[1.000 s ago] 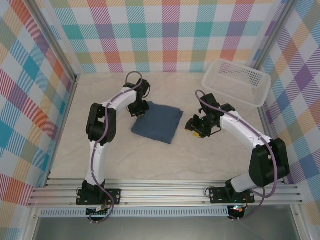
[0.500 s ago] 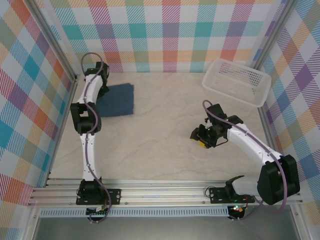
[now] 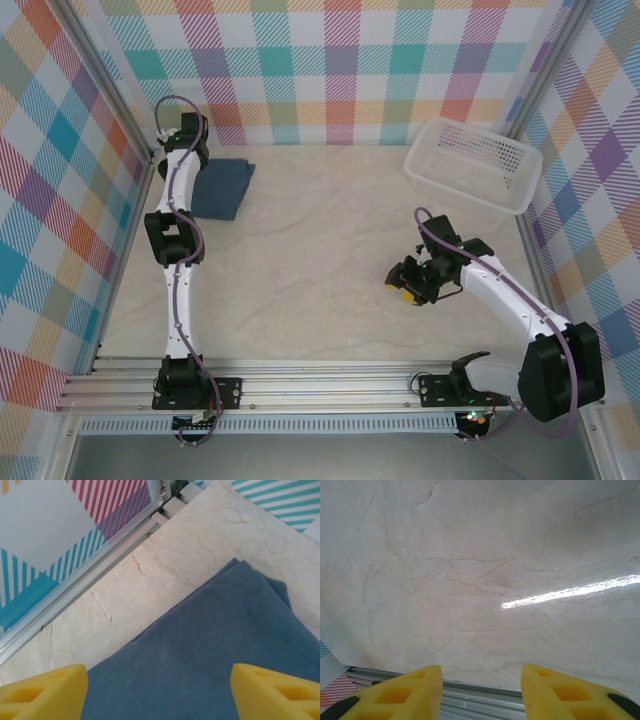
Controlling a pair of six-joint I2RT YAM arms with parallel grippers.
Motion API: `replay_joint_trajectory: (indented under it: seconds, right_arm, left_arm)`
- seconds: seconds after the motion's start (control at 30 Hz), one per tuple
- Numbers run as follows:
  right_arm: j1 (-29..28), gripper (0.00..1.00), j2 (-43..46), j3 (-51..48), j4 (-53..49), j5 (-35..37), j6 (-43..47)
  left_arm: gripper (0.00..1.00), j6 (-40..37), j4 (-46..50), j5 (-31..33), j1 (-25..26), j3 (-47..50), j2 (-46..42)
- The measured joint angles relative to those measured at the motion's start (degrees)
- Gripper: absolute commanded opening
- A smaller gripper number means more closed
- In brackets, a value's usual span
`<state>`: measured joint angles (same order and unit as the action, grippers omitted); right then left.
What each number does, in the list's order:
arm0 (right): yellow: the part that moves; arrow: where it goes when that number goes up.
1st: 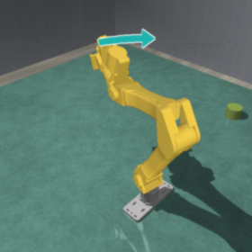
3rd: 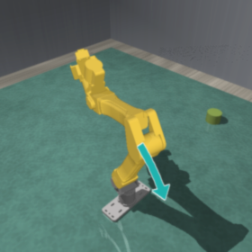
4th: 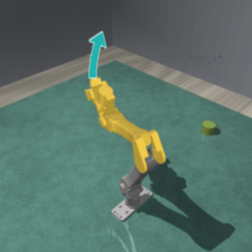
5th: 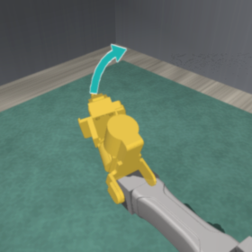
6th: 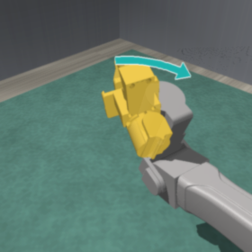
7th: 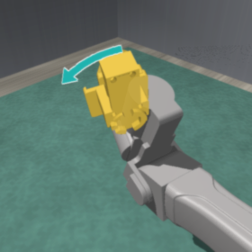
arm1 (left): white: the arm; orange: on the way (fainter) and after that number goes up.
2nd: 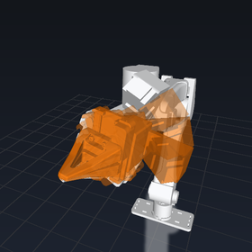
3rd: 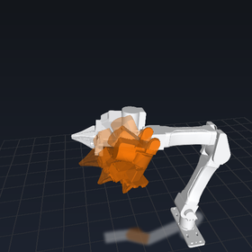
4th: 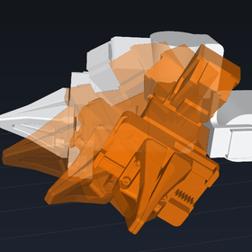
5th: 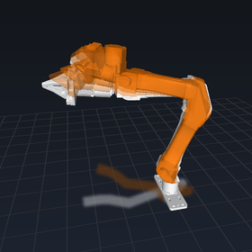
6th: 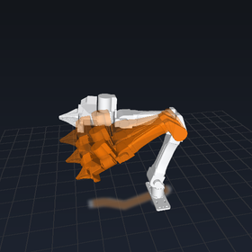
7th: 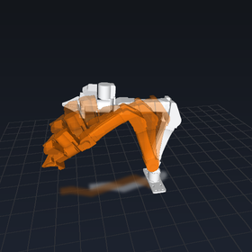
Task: Fold and stack the t-shirts
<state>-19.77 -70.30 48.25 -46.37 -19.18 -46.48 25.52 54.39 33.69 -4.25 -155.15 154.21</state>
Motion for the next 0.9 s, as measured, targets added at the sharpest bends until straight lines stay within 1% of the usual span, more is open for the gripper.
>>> replay_joint_trajectory:
  seconds: [0.03, 0.07, 0.1, 0.13, 0.2, 0.27, 0.43, 0.5, 0.6, 0.77, 0.9]
  right_arm:
    - [0.0, 0.45, -0.9, 0.2, 0.0, -0.2, 0.1]
    - [0.0, 0.45, -1.9, 0.7, -0.1, -0.4, 0.2]
    - [0.1, 0.45, -2.7, 1.2, -0.1, -0.5, 0.3]
    - [0.1, 0.45, -3.7, 1.8, 0.0, -0.7, 0.4]
    - [0.3, 0.45, -5.3, 3.1, 0.2, -1.0, 0.7]
    - [0.3, 0.45, -6.5, 4.3, 0.4, -1.4, 0.9]
    - [0.3, 0.45, -7.9, 5.8, 1.2, -1.9, 1.1]
    - [0.3, 0.44, -7.9, 5.8, 1.3, -2.1, 1.1]
    - [0.3, 0.44, -7.9, 5.8, 1.3, -2.3, 1.0]
    - [0.3, 0.45, -6.6, 4.9, 1.5, -2.5, 0.8]
    - [0.3, 0.45, -5.5, 4.5, 1.3, -2.5, 0.6]
  left_arm:
    - [0.7, 1.6, 1.1, -0.2, 0.2, 0.9, -0.7]
    - [0.64, 3.0, 1.5, -0.6, 0.4, 2.7, -1.8]
    - [0.59, 3.9, 1.2, -2.2, 0.5, 6.2, -4.0]
    - [0.56, 4.9, 0.5, -4.5, 0.6, 10.5, -6.6]
    - [0.54, 5.5, -3.1, -11.0, 1.4, 21.4, -13.9]
    - [0.51, 5.3, -3.7, -15.2, 3.1, 25.0, -17.5]
    - [0.49, 5.6, -4.4, -22.0, 8.3, 23.7, -17.6]
    - [0.48, 6.4, -5.1, -23.8, 9.4, 23.8, -16.7]
    - [0.48, 7.7, -5.2, -25.5, 8.9, 23.5, -14.2]
    - [0.48, 10.6, -5.1, -26.8, 6.3, 21.2, -7.6]
    - [0.49, 11.6, -5.1, -27.5, 4.9, 18.4, -6.6]
